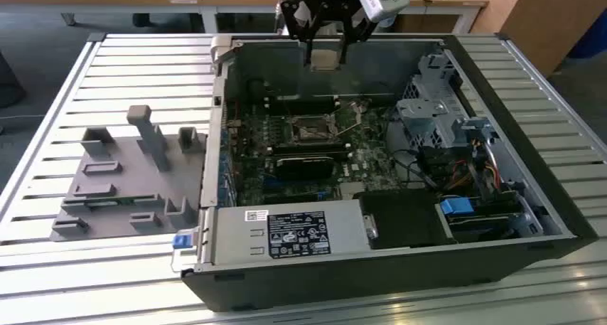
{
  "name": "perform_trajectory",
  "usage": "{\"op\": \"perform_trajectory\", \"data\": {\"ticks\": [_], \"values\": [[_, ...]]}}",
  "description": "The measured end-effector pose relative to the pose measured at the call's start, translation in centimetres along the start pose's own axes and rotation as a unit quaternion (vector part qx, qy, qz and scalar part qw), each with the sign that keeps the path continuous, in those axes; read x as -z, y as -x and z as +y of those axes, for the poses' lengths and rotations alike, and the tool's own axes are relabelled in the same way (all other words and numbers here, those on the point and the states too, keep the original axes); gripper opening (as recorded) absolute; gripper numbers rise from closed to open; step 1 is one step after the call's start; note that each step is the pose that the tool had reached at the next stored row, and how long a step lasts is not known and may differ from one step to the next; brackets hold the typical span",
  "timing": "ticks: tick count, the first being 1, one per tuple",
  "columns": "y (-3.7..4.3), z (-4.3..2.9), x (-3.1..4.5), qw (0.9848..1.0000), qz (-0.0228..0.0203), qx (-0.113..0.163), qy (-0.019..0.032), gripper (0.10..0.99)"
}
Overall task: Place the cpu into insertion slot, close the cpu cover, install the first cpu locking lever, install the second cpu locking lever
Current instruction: 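Place the cpu into insertion slot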
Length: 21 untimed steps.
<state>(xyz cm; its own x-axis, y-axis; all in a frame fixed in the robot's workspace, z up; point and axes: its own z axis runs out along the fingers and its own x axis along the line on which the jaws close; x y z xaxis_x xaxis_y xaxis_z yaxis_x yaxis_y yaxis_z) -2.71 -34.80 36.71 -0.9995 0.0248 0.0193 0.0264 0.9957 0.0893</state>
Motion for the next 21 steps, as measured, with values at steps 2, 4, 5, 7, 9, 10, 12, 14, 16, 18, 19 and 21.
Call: {"op": "perform_trajectory", "data": {"ticks": [2, 4, 5, 7, 9, 10, 12, 14, 16, 18, 19, 21], "values": [[0.0, 0.0, 0.0, 1.0, 0.0, 0.0, 0.0, 0.541], [0.0, 0.0, 0.0, 1.0, 0.0, 0.0, -0.0003, 0.541], [0.0, 0.0, 0.0, 1.0, 0.0, 0.0, -0.0005, 0.541], [0.0, 0.0, 0.0, 1.0, 0.0, 0.0, -0.0008, 0.541], [0.0, 0.0, 0.0, 1.0, 0.0, 0.0, -0.0008, 0.541], [0.0, 0.0, 0.0, 1.0, -0.0001, -0.001, -0.0008, 0.541], [0.0, 0.0, 0.0, 1.0, -0.0002, -0.002, -0.0008, 0.541], [0.0, 0.0, 0.0, 1.0, -0.0003, -0.003, -0.0008, 0.541], [0.0, 0.0, 0.0, 1.0, -0.0005, -0.006, -0.0008, 0.541], [0.0, 0.0, -0.01, 0.9999, -0.0009, -0.01, -0.0008, 0.541], [0.0, 0.0, -0.01, 0.9999, -0.0011, -0.013, -0.0008, 0.541], [0.0, 0.0, -0.05, 0.9998, -0.0018, -0.02, -0.0005, 0.541]]}}
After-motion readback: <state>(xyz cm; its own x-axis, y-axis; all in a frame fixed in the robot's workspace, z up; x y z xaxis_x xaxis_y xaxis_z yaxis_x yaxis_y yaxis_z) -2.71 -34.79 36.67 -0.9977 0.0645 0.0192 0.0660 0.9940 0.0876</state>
